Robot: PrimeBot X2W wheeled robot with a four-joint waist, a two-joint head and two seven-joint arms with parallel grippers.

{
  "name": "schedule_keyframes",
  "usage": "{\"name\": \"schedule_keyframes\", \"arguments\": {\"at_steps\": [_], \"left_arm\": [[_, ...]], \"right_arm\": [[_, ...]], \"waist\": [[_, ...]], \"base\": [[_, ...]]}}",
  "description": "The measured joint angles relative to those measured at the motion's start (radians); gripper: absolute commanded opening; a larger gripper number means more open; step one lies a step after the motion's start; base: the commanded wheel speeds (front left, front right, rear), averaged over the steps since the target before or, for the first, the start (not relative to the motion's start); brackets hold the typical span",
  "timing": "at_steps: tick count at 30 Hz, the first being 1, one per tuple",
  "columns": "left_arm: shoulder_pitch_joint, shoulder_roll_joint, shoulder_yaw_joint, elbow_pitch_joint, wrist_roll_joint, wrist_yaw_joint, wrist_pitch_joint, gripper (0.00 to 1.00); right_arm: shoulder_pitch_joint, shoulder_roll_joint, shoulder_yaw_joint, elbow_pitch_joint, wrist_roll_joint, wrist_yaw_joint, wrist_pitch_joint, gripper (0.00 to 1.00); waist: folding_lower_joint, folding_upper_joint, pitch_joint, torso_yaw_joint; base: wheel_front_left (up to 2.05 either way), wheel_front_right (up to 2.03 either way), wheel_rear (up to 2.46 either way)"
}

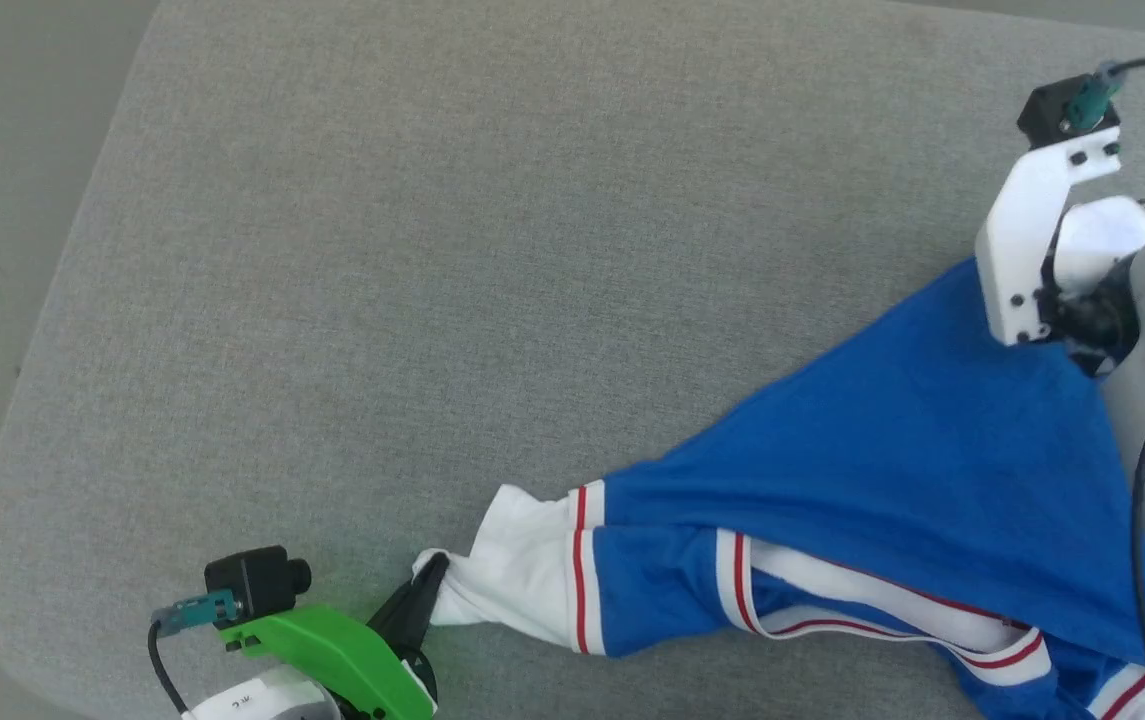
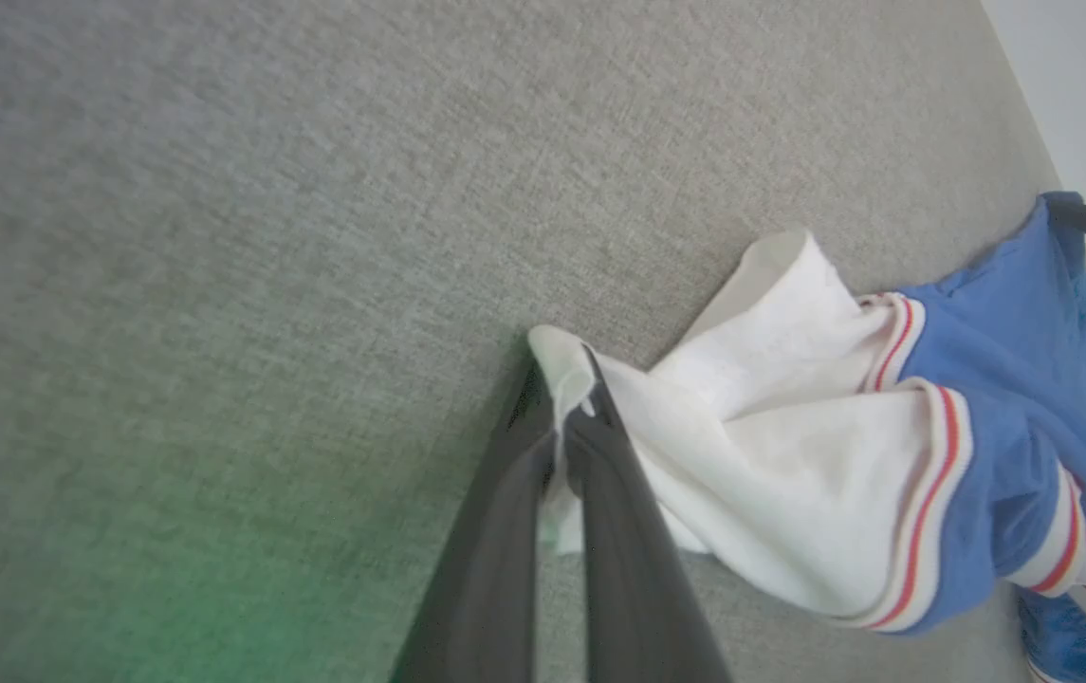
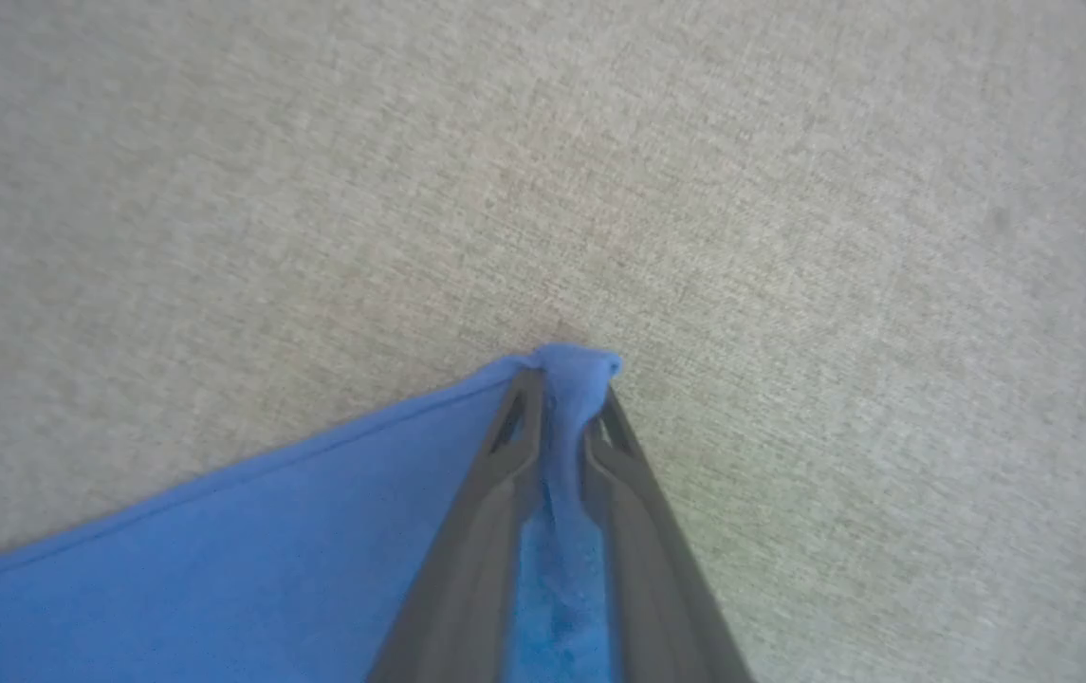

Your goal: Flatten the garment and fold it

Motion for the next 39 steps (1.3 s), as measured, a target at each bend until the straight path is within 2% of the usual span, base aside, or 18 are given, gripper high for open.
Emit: {"name": "schedule_keyframes", "arguments": {"at_steps": [3, 9, 12, 16, 23, 28, 34, 39], "left_arm": [[0.0, 0.001, 0.001, 0.008, 0.0, 0.0, 0.0, 0.0], [0.011, 0.009, 0.005, 0.022, 0.0, 0.011, 0.001, 0.0], [0.04, 0.021, 0.012, 0.023, 0.0, 0.021, 0.003, 0.0], [0.084, 0.04, 0.022, 0.015, 0.0, 0.031, 0.01, 0.0], [0.107, 0.056, 0.032, -0.017, 0.002, 0.035, -0.009, 0.0], [0.101, 0.063, 0.05, -0.032, 0.016, 0.023, -0.072, 0.0], [0.011, 0.079, 0.068, -0.071, 0.049, -0.014, -0.153, 0.0], [-0.173, 0.095, 0.073, -0.133, 0.066, -0.044, -0.196, 0.0]], "right_arm": [[0.068, 0.007, -0.016, -0.053, 0.01, 0.0, -0.116, 0.0], [0.255, 0.012, -0.035, -0.193, 0.071, 0.0, -0.465, 0.0], [0.362, 0.008, -0.067, -0.26, 0.077, 0.0, -0.597, 0.0], [0.519, 0.031, -0.143, -0.348, 0.079, 0.0, -0.689, 0.0], [0.759, 0.137, -0.3, -0.517, 0.063, 0.0, -0.734, 0.0], [0.864, 0.192, -0.358, -0.604, 0.043, 0.0, -0.702, 0.0], [0.876, 0.188, -0.396, -0.713, 0.046, 0.0, -0.66, 0.0], [0.805, 0.123, -0.401, -0.817, 0.054, 0.0, -0.568, 0.0]], "waist": [[0.0, 0.0, -0.017, -0.003], [0.0, 0.0, -0.077, -0.014], [0.0, 0.0, -0.114, -0.024], [0.0, 0.0, -0.167, -0.046], [0.0, 0.0, -0.244, -0.105], [0.0, 0.0, -0.281, -0.15], [-0.0001, 0.0, -0.314, -0.188], [-0.0001, 0.0, -0.324, -0.208]], "base": [[0.0, 0.0, 0.0], [0.0, 0.0, 0.0], [0.0, 0.0, 0.0], [0.0, 0.0, 0.0], [0.0, 0.0, 0.0], [0.0, 0.0, 0.0], [0.0, 0.0, 0.0], [0.0, 0.0, 0.0]]}}
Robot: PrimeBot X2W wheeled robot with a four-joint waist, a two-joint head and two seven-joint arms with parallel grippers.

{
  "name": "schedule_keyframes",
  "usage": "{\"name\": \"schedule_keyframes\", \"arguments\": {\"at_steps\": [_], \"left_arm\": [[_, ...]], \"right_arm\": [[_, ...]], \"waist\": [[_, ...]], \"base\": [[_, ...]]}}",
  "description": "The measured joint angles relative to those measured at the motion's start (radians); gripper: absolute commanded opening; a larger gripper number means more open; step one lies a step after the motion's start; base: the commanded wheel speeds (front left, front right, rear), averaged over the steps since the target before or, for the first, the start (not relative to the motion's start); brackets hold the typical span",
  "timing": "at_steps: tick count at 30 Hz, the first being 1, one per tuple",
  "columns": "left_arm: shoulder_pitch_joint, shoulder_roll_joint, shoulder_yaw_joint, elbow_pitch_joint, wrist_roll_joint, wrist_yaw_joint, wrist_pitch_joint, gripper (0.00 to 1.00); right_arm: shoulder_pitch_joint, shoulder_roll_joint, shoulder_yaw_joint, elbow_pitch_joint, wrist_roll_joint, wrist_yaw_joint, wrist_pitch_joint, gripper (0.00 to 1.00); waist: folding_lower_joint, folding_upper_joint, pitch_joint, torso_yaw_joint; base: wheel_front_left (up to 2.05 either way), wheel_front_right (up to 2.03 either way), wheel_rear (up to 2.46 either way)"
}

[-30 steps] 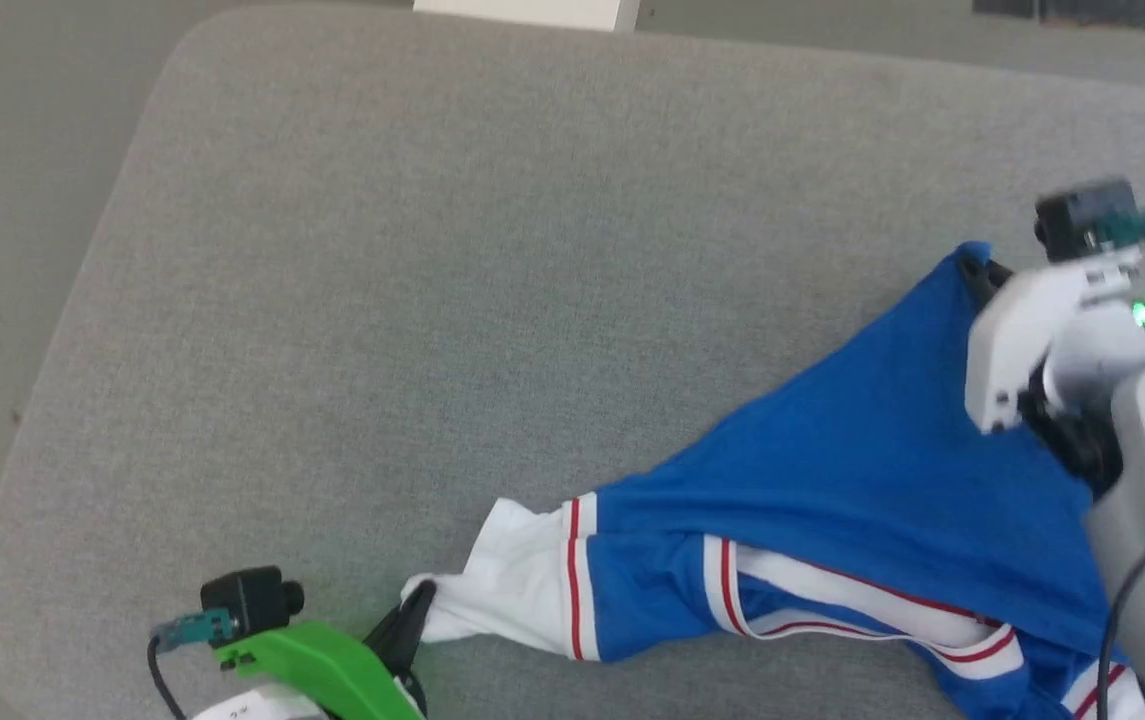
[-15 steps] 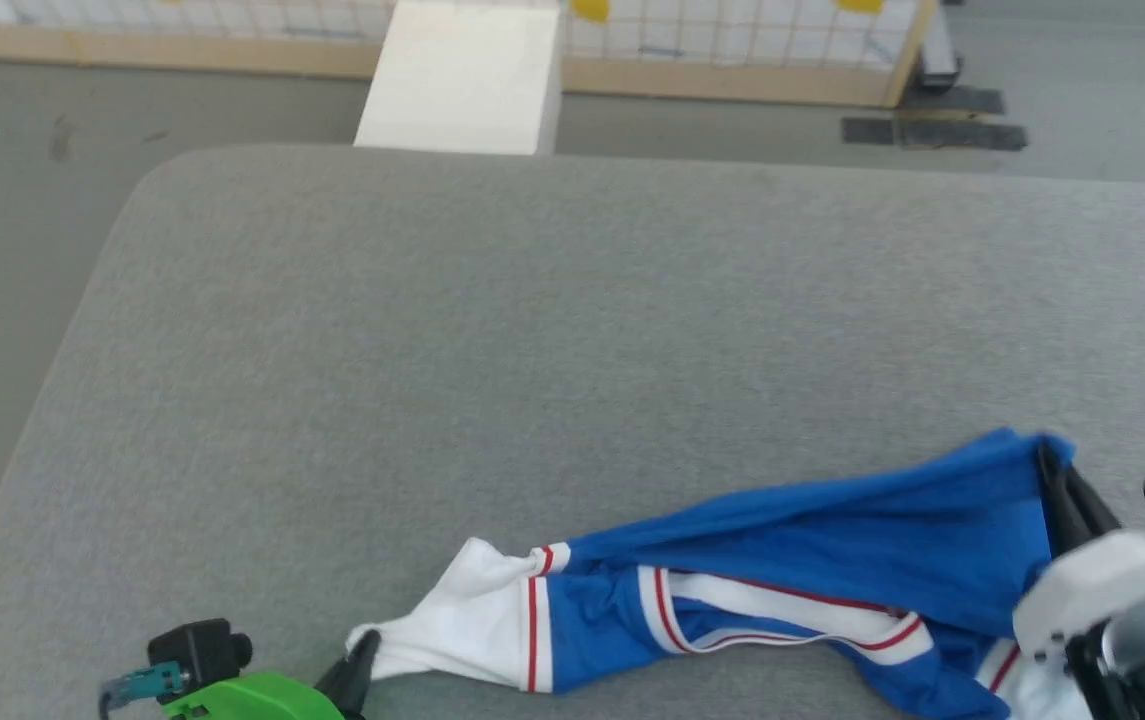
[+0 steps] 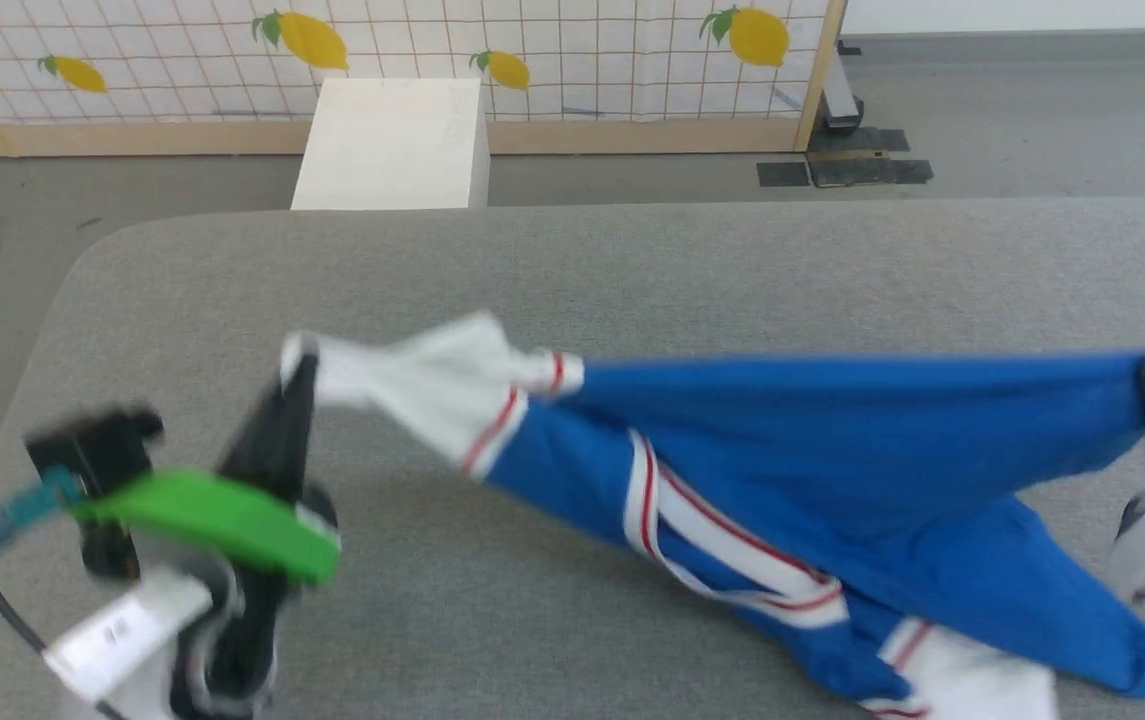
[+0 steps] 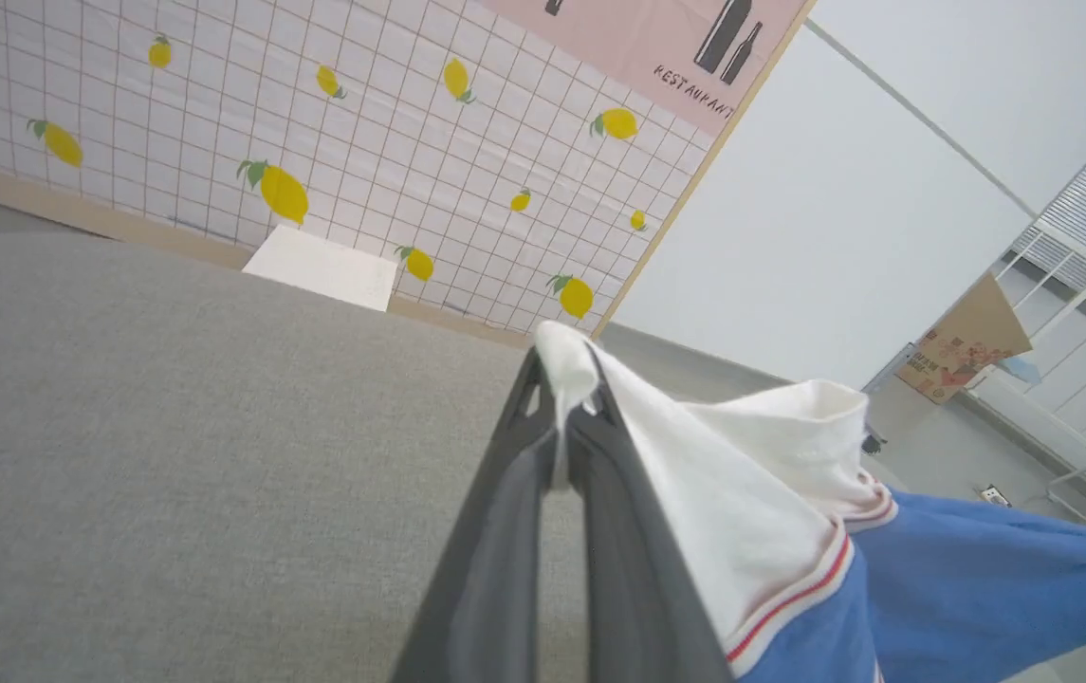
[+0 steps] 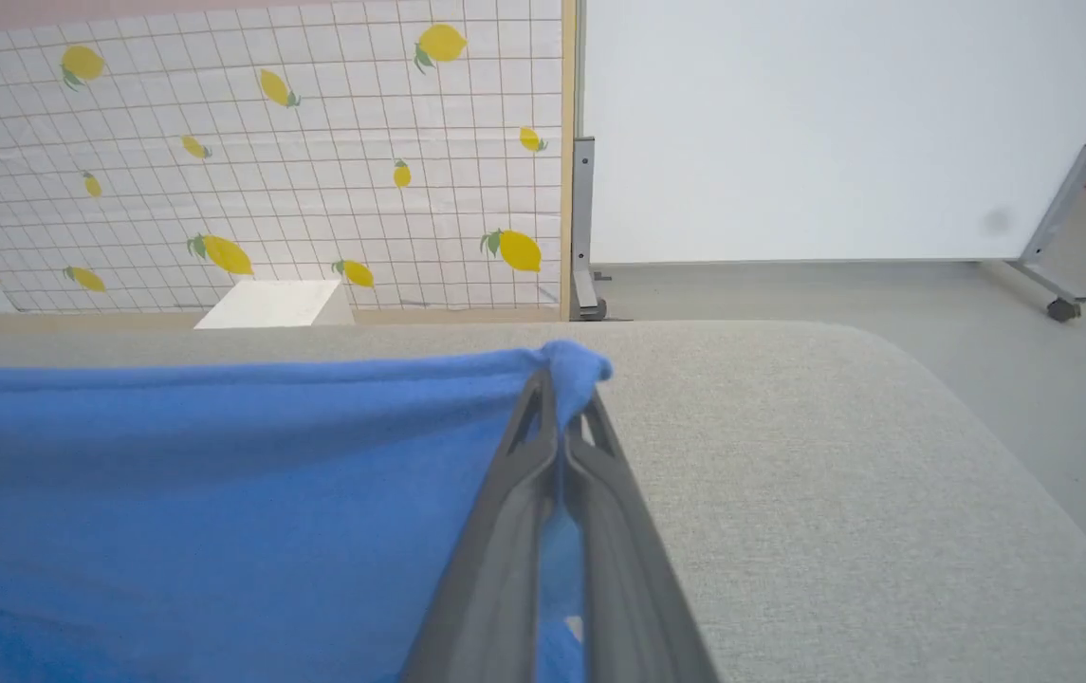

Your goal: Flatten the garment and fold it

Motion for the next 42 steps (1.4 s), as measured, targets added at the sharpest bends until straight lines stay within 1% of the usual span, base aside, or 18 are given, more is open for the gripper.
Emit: {"name": "schedule_keyframes", "arguments": {"at_steps": [5, 8, 13, 16, 20, 22, 27, 34, 36, 38, 42], "left_arm": [[-0.223, 0.035, -0.013, -0.034, 0.044, -0.026, -0.006, 0.0], [-0.351, 0.032, -0.026, -0.041, 0.04, -0.032, -0.003, 0.0], [-0.548, 0.008, -0.056, -0.01, 0.019, -0.044, 0.024, 0.0], [-0.664, 0.002, -0.055, 0.039, 0.012, -0.044, 0.037, 0.0], [-0.824, 0.001, -0.039, 0.114, -0.01, -0.041, 0.049, 0.0], [-0.912, 0.007, -0.031, 0.156, -0.005, -0.034, 0.049, 0.0], [-1.141, 0.031, -0.011, 0.246, 0.047, -0.015, 0.025, 0.0], [-1.412, 0.053, 0.005, 0.352, 0.117, 0.002, -0.074, 0.0], [-1.472, 0.055, 0.009, 0.372, 0.122, 0.001, -0.112, 0.0], [-1.526, 0.058, 0.007, 0.391, 0.123, -0.015, -0.153, 0.0], [-1.561, 0.063, -0.001, 0.447, 0.136, -0.037, -0.21, 0.0]], "right_arm": [[-0.146, -0.092, 0.04, -0.089, 0.009, 0.0, 0.122, 0.0], [-0.236, -0.139, 0.066, -0.1, 0.017, 0.0, 0.174, 0.0], [-0.384, -0.167, 0.101, -0.08, 0.048, 0.0, 0.234, 0.0], [-0.483, -0.171, 0.132, -0.048, 0.051, 0.0, 0.25, 0.0], [-0.632, -0.16, 0.175, 0.02, 0.049, 0.0, 0.252, 0.0], [-0.716, -0.144, 0.191, 0.068, 0.041, 0.0, 0.242, 0.0], [-0.928, -0.114, 0.224, 0.183, -0.02, 0.0, 0.201, 0.0], [-1.195, -0.052, 0.215, 0.322, -0.127, 0.0, 0.06, 0.0], [-1.252, -0.041, 0.201, 0.352, -0.153, 0.0, 0.012, 0.0], [-1.299, -0.03, 0.178, 0.379, -0.176, 0.0, -0.042, 0.0], [-1.322, -0.016, 0.142, 0.433, -0.198, 0.0, -0.13, 0.0]], "waist": [[0.0, 0.0, 0.008, -0.016], [0.0, 0.0, 0.021, -0.024], [0.0, 0.0, 0.057, -0.032], [0.0, 0.0, 0.088, -0.037], [0.0, 0.0, 0.144, -0.047], [0.0, 0.0, 0.18, -0.053], [0.0001, 0.0, 0.277, -0.071], [0.0003, 0.0, 0.416, -0.1], [0.0003, 0.0, 0.451, -0.108], [0.0002, 0.0, 0.487, -0.115], [0.0002, 0.0, 0.54, -0.122]], "base": [[0.0, 0.0, 0.0], [0.0, 0.0, 0.0], [0.0, 0.0, 0.0], [0.0, 0.0, 0.0], [0.0, 0.0, 0.0], [0.0, 0.0, 0.0], [0.0, 0.0, 0.0], [0.0, 0.0, 0.0], [0.0, 0.0, 0.0], [0.0, 0.0, 0.0], [0.0, 0.0, 0.0]]}}
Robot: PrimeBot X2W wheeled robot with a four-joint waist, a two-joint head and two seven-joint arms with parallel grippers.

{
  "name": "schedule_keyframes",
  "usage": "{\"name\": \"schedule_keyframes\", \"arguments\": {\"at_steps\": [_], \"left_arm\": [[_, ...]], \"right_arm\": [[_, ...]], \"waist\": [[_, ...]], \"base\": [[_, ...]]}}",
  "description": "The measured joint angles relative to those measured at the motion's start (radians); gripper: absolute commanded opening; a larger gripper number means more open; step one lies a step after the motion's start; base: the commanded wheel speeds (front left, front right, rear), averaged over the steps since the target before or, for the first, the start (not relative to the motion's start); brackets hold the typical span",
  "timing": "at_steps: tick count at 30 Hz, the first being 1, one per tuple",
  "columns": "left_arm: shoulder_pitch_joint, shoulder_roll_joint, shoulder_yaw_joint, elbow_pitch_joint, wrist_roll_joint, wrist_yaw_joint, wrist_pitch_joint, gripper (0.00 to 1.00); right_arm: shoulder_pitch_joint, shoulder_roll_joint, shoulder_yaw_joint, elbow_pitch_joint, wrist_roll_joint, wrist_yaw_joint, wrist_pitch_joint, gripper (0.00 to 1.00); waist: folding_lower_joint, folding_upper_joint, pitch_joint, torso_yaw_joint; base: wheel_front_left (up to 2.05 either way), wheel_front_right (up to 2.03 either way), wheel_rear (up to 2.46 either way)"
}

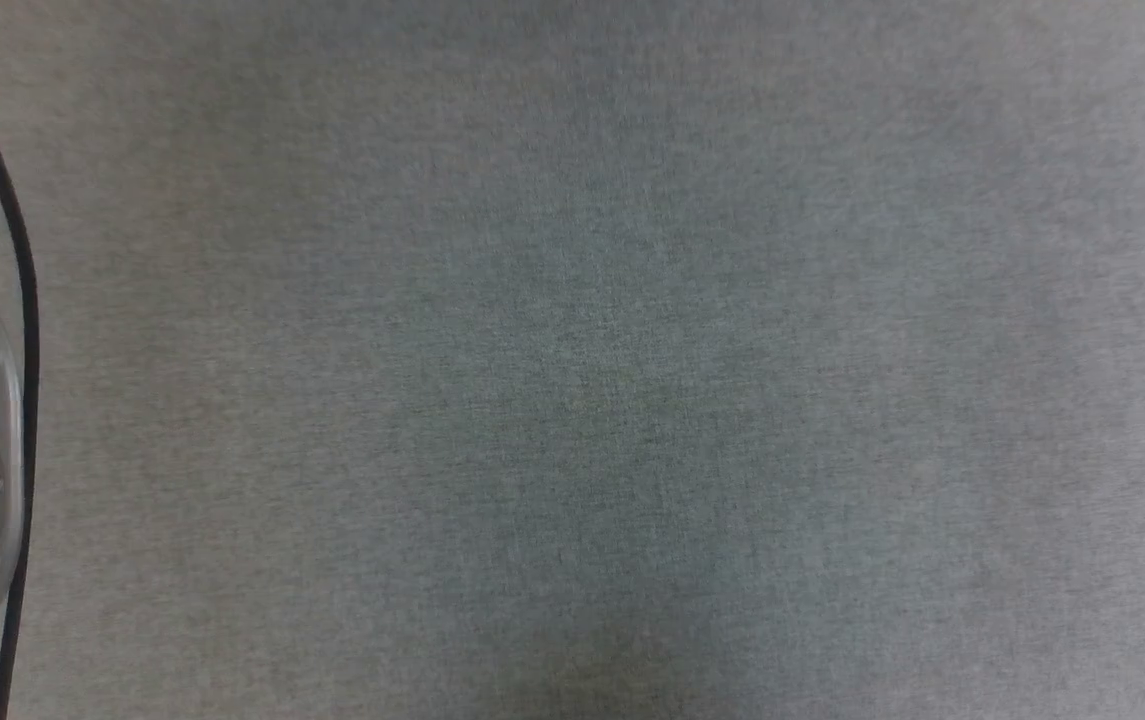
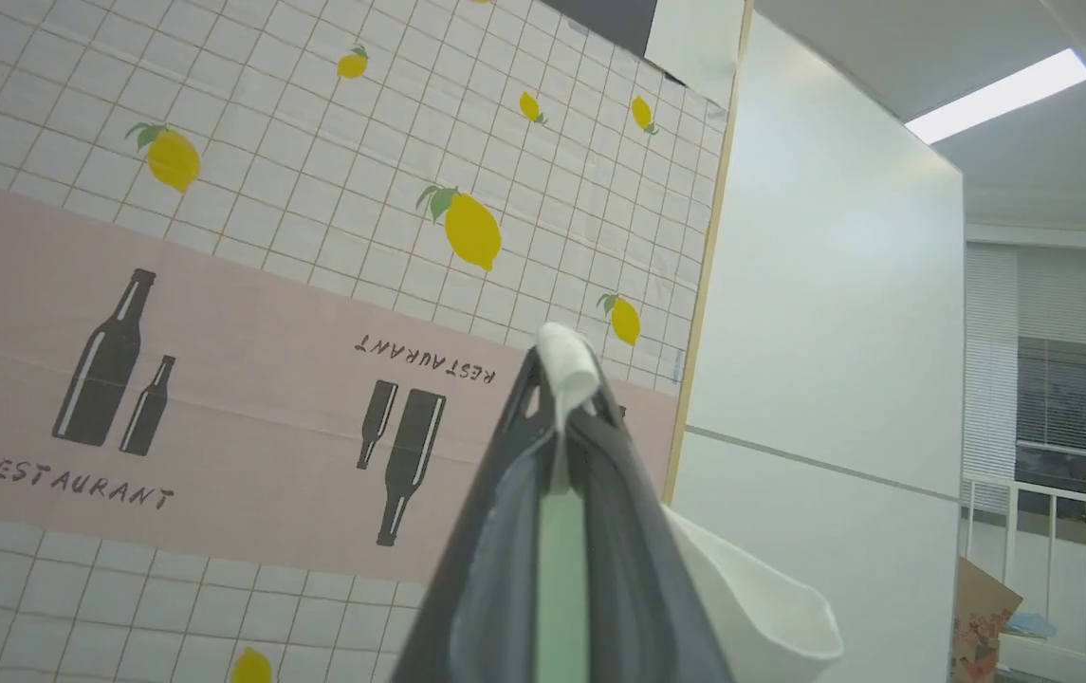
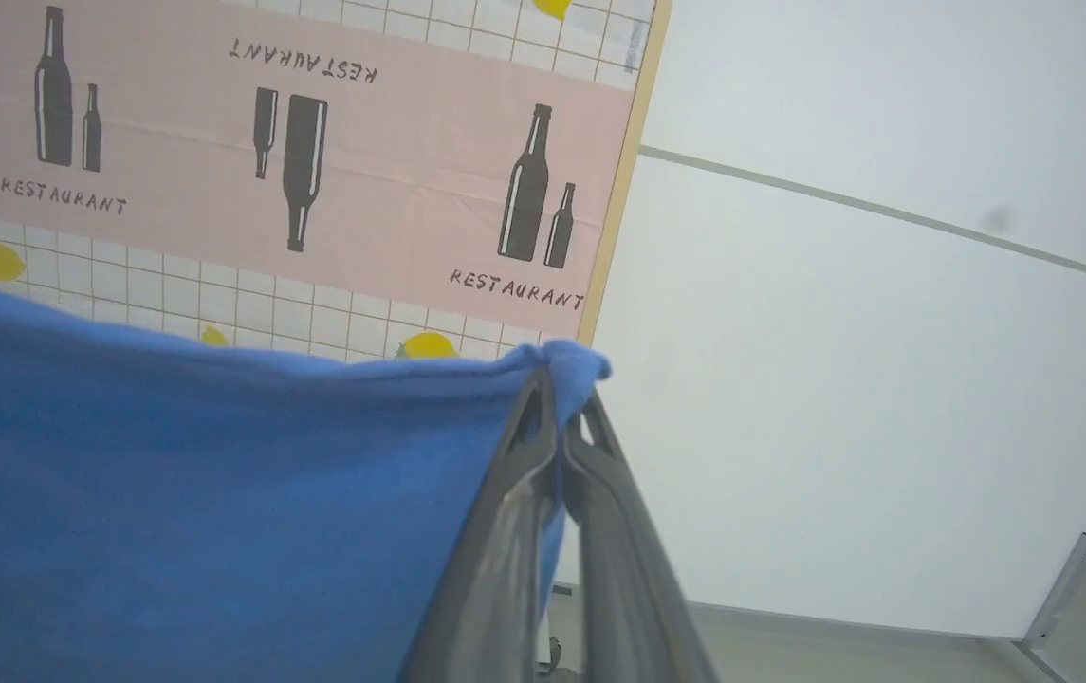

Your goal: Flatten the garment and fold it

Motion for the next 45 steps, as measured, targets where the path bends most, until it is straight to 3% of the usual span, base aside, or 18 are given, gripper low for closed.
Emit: {"name": "schedule_keyframes", "arguments": {"at_steps": [5, 12, 17, 25, 31, 37, 45], "left_arm": [[0.091, 0.021, -0.029, 0.086, -0.006, -0.026, -0.004, 0.0], [0.443, 0.136, -0.168, 0.137, -0.025, -0.043, 0.085, 0.0], [0.741, 0.214, -0.242, 0.103, -0.063, -0.043, 0.129, 0.0], [1.131, 0.259, -0.303, -0.012, -0.128, -0.041, 0.229, 0.0], [1.41, 0.277, -0.355, -0.155, -0.226, 0.007, 0.383, 0.0], [1.62, 0.303, -0.382, -0.287, -0.298, 0.086, 0.502, 0.0], [1.803, 0.315, -0.412, -0.398, -0.346, 0.149, 0.539, 0.0]], "right_arm": [[0.08, 0.004, 0.019, 0.079, 0.002, 0.0, -0.053, 0.0], [0.338, -0.015, 0.134, 0.124, 0.084, 0.0, -0.059, 0.0], [0.593, -0.048, 0.197, 0.071, 0.157, 0.0, -0.016, 0.0], [0.902, -0.092, 0.212, -0.056, 0.188, 0.0, 0.075, 0.0], [1.107, -0.092, 0.136, -0.101, 0.169, 0.0, 0.134, 0.0], [1.244, -0.078, 0.071, -0.112, 0.168, 0.0, 0.172, 0.0], [1.385, -0.06, -0.017, -0.169, 0.164, 0.0, 0.243, 0.0]], "waist": [[-0.0001, 0.0, 0.017, 0.008], [-0.0001, 0.0, -0.045, 0.023], [-0.0002, 0.0, -0.126, 0.039], [-0.0003, 0.0, -0.259, 0.057], [-0.0003, 0.0, -0.368, 0.076], [-0.0004, 0.0, -0.441, 0.097], [-0.0004, 0.0, -0.486, 0.124]], "base": [[0.0, 0.0, 0.0], [0.0, 0.0, 0.0], [0.0, 0.0, 0.0], [0.0, 0.0, 0.0], [0.0, 0.0, 0.0], [0.0, 0.0, 0.0], [0.0, 0.0, 0.0]]}}
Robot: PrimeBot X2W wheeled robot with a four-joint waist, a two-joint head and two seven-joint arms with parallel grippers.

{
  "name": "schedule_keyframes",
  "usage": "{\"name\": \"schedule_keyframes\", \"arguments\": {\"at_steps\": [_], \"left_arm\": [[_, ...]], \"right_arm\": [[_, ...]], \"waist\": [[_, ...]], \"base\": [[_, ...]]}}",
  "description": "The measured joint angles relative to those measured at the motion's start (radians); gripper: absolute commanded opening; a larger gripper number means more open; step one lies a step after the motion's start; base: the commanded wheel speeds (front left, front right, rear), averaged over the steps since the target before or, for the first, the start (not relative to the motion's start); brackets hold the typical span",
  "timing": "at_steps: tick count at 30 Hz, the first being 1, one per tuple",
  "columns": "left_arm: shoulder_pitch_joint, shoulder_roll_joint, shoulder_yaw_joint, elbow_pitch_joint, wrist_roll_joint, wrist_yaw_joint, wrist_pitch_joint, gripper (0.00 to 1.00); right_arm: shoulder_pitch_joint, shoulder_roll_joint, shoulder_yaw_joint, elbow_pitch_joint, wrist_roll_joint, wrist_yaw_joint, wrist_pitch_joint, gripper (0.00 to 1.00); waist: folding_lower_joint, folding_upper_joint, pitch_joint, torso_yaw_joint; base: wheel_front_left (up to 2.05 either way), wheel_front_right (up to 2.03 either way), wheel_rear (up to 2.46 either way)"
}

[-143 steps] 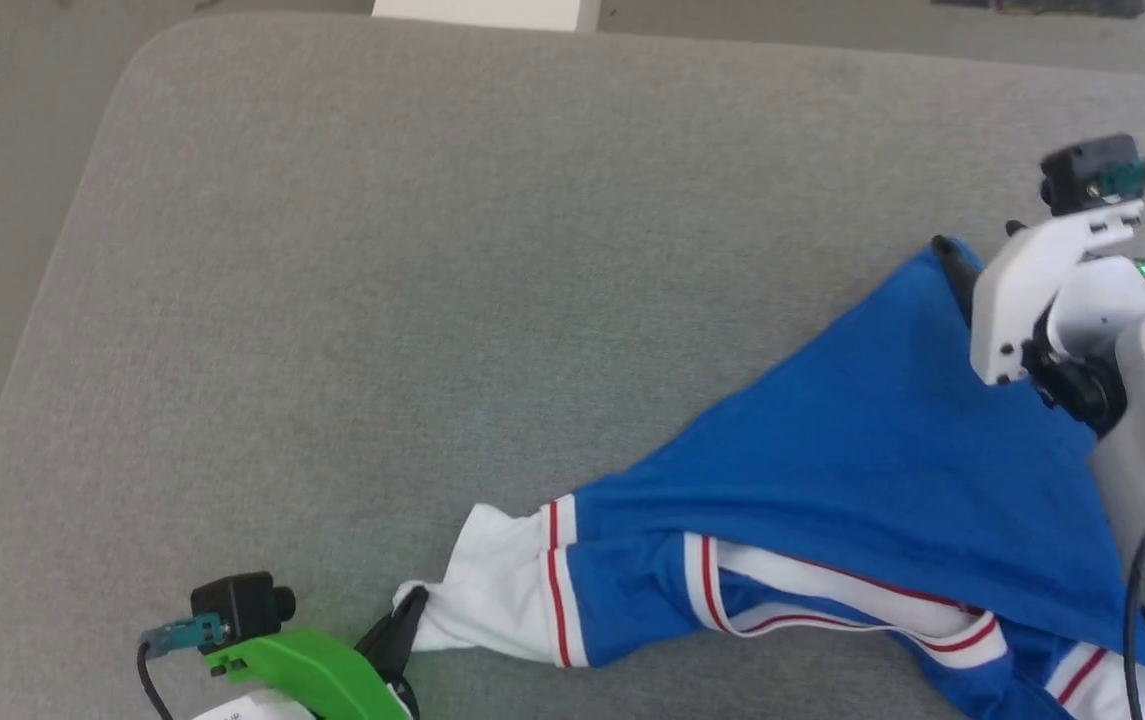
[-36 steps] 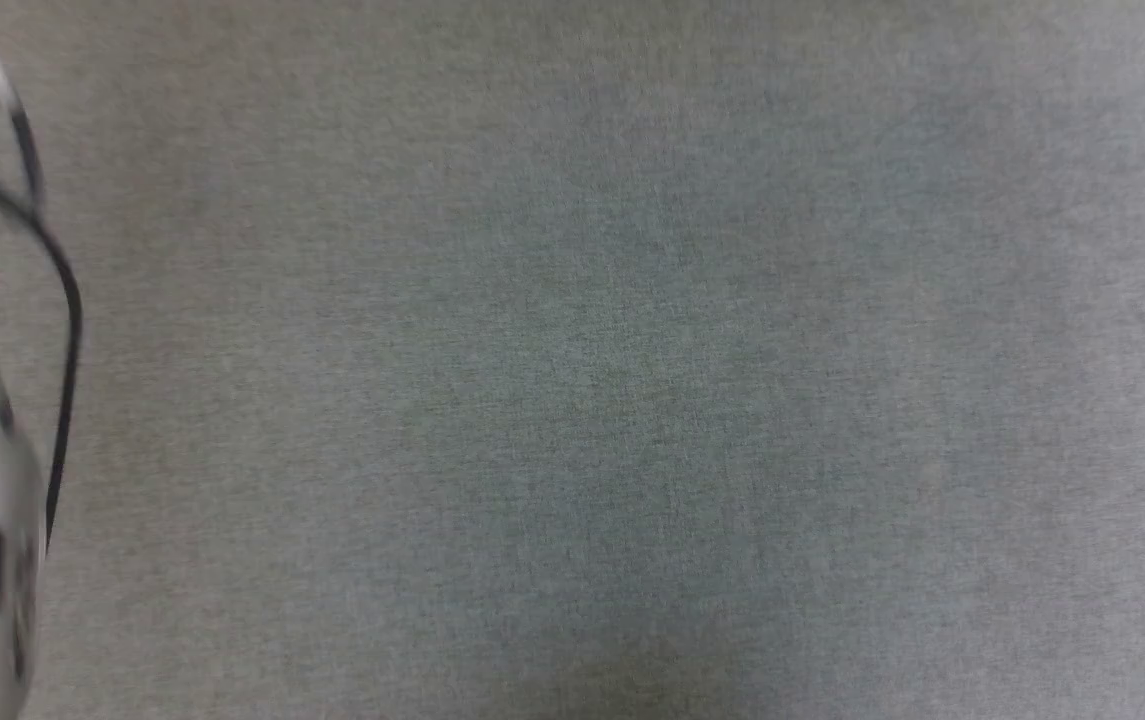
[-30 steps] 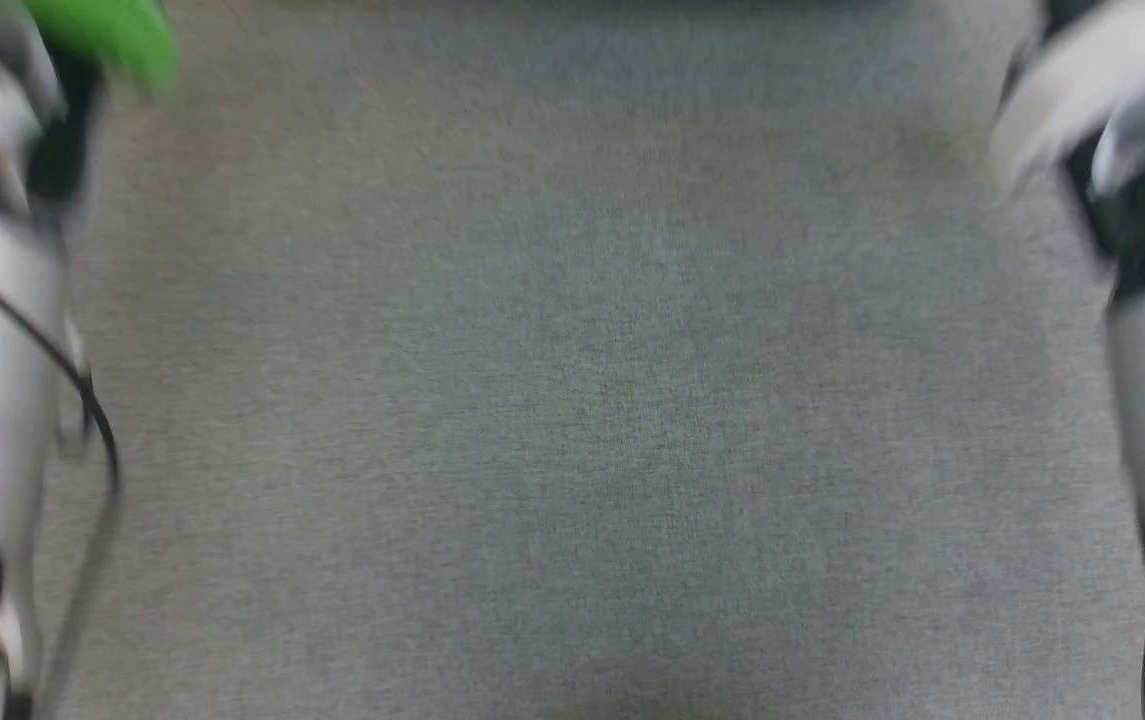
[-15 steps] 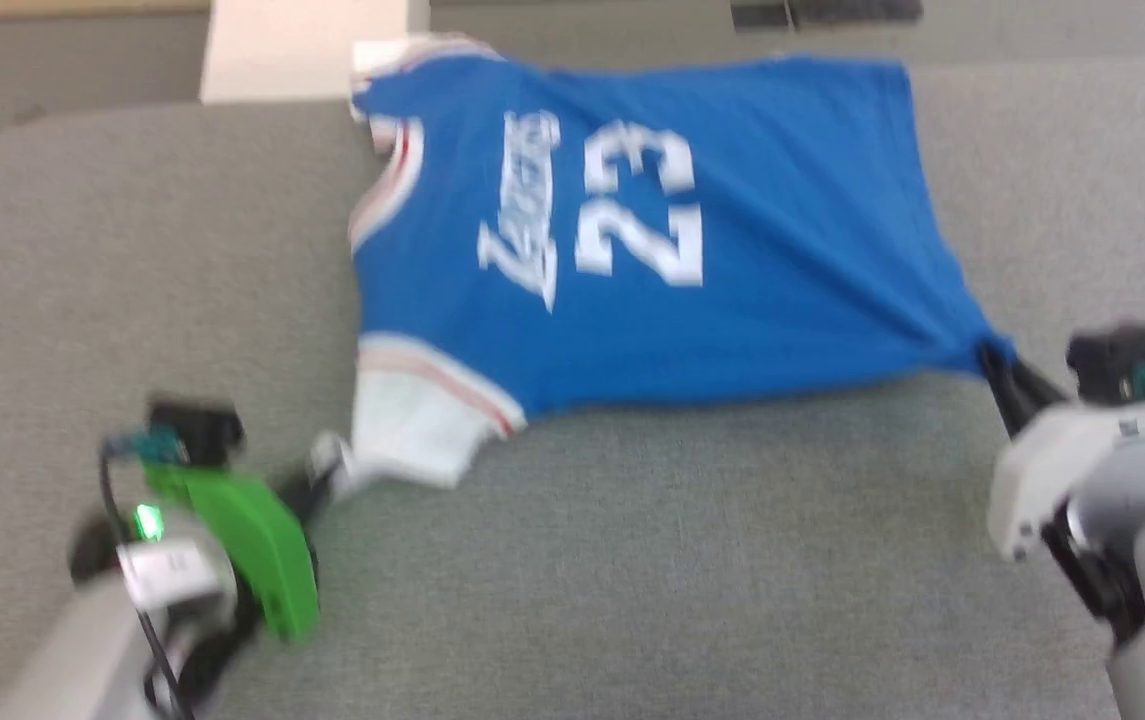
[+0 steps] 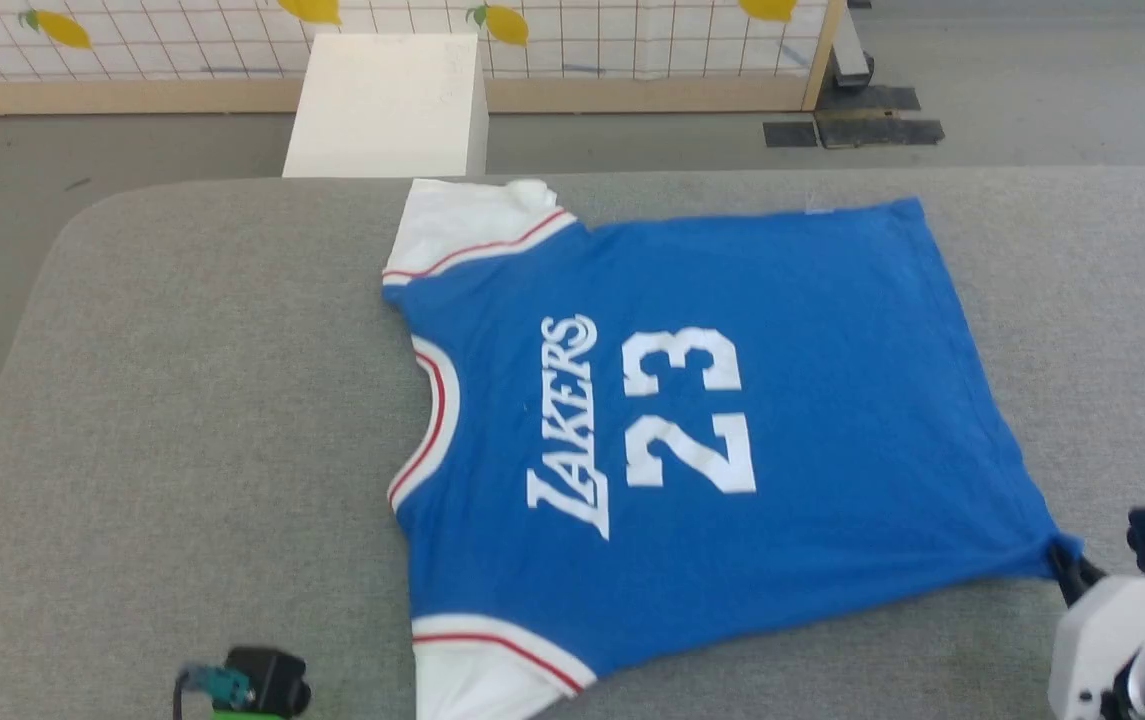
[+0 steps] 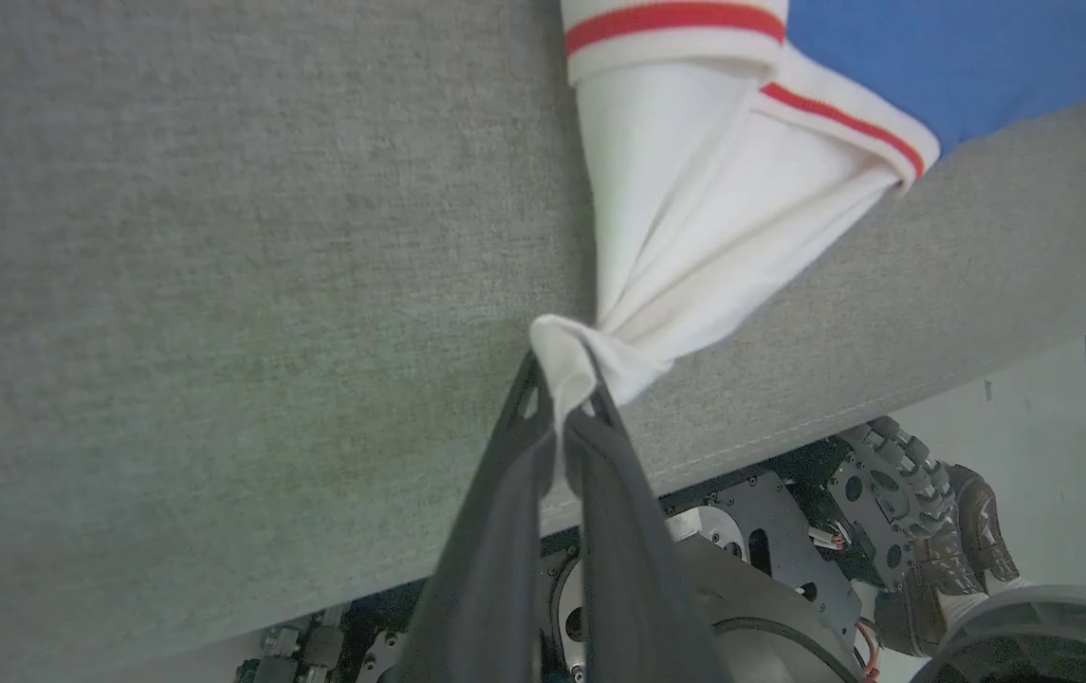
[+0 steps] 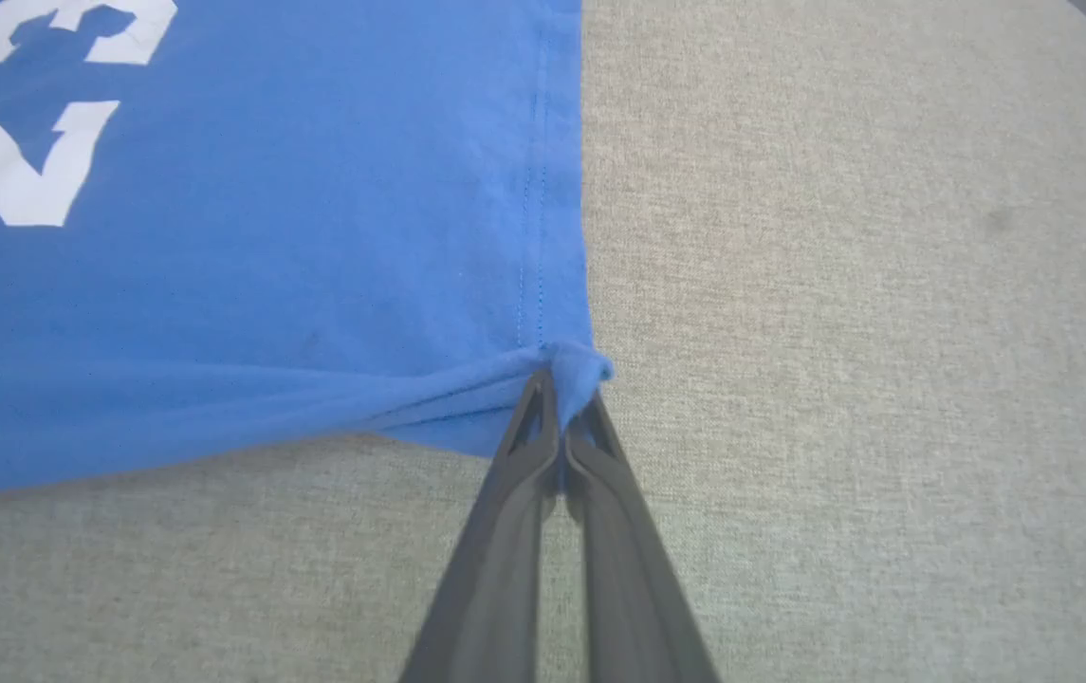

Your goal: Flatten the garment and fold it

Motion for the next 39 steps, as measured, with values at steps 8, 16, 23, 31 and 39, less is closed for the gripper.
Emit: {"name": "schedule_keyframes", "arguments": {"at_steps": [8, 16, 23, 31, 39], "left_arm": [[0.033, -0.041, -0.005, -0.012, 0.076, 0.007, -0.162, 0.0], [-0.018, -0.083, 0.004, 0.018, 0.206, 0.002, -0.373, 0.0], [-0.156, -0.106, 0.03, 0.043, 0.296, -0.015, -0.524, 0.0], [-0.379, -0.093, 0.044, 0.101, 0.303, -0.078, -0.467, 0.0], [-0.564, -0.066, 0.049, 0.216, 0.254, -0.136, -0.338, 0.0]], "right_arm": [[0.113, 0.079, -0.062, -0.04, -0.003, 0.0, 0.02, 0.0], [0.133, 0.127, -0.074, -0.082, -0.005, 0.0, -0.096, 0.0], [0.113, 0.119, -0.045, -0.082, -0.003, 0.0, -0.23, 0.0], [-0.042, 0.044, 0.019, -0.061, 0.016, 0.0, -0.195, 0.0], [-0.233, -0.016, 0.073, 0.025, 0.043, 0.0, -0.082, 0.0]], "waist": [[0.0, 0.0, -0.007, 0.007], [0.0001, 0.0, -0.004, -0.008], [0.0001, 0.0, 0.011, -0.019], [0.0001, 0.0, 0.059, -0.035], [0.0001, 0.0, 0.142, -0.055]], "base": [[0.0, 0.0, 0.0], [0.0, 0.0, 0.0], [0.0, 0.0, 0.0], [0.0, 0.0, 0.0], [0.0, 0.0, 0.0]]}}
